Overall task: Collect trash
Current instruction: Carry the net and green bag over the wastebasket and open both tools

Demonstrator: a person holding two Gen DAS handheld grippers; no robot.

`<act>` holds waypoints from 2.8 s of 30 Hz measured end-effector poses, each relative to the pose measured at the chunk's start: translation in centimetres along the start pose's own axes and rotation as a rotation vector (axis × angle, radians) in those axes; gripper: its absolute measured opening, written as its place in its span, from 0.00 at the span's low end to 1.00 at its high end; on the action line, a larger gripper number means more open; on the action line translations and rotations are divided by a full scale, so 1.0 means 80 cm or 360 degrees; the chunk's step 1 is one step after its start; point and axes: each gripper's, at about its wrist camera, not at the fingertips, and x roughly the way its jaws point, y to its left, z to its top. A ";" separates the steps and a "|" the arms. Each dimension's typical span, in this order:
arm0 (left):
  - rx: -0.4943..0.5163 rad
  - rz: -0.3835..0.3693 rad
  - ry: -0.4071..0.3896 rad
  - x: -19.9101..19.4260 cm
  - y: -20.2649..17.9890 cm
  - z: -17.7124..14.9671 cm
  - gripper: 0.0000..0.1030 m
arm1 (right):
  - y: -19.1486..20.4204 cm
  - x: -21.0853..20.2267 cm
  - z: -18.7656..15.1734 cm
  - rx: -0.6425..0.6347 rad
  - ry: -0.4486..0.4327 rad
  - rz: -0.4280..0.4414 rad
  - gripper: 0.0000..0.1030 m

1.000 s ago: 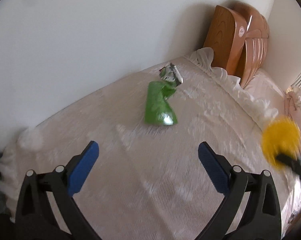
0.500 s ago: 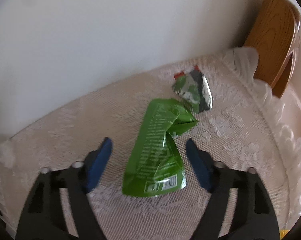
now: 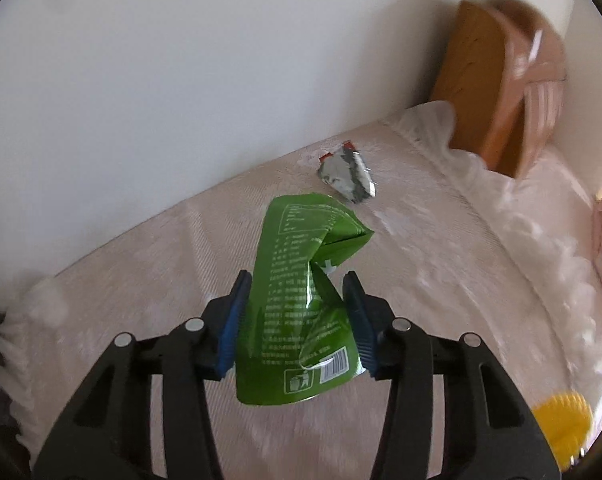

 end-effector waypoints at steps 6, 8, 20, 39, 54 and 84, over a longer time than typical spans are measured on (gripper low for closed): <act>-0.0020 -0.0057 -0.0020 -0.098 0.024 -0.078 0.37 | 0.013 -0.027 -0.033 -0.0045 -0.0006 0.0002 0.32; -0.0036 -0.0067 -0.0011 -0.123 0.034 -0.101 0.37 | 0.016 -0.034 -0.043 -0.0055 -0.0004 0.0001 0.32; -0.0039 -0.0071 -0.0025 -0.208 0.057 -0.212 0.37 | 0.039 -0.079 -0.131 -0.0099 0.0049 0.0041 0.32; 0.0198 -0.0305 -0.0007 -0.244 0.005 -0.257 0.37 | 0.022 -0.134 -0.175 -0.0137 -0.0093 -0.0063 0.32; 0.0929 -0.0780 0.0101 -0.293 -0.241 -0.351 0.37 | -0.194 -0.250 -0.303 0.0511 -0.0171 -0.0600 0.32; 0.1173 -0.0804 0.0119 -0.305 -0.280 -0.389 0.37 | -0.341 -0.129 -0.379 0.0966 0.0107 -0.0752 0.83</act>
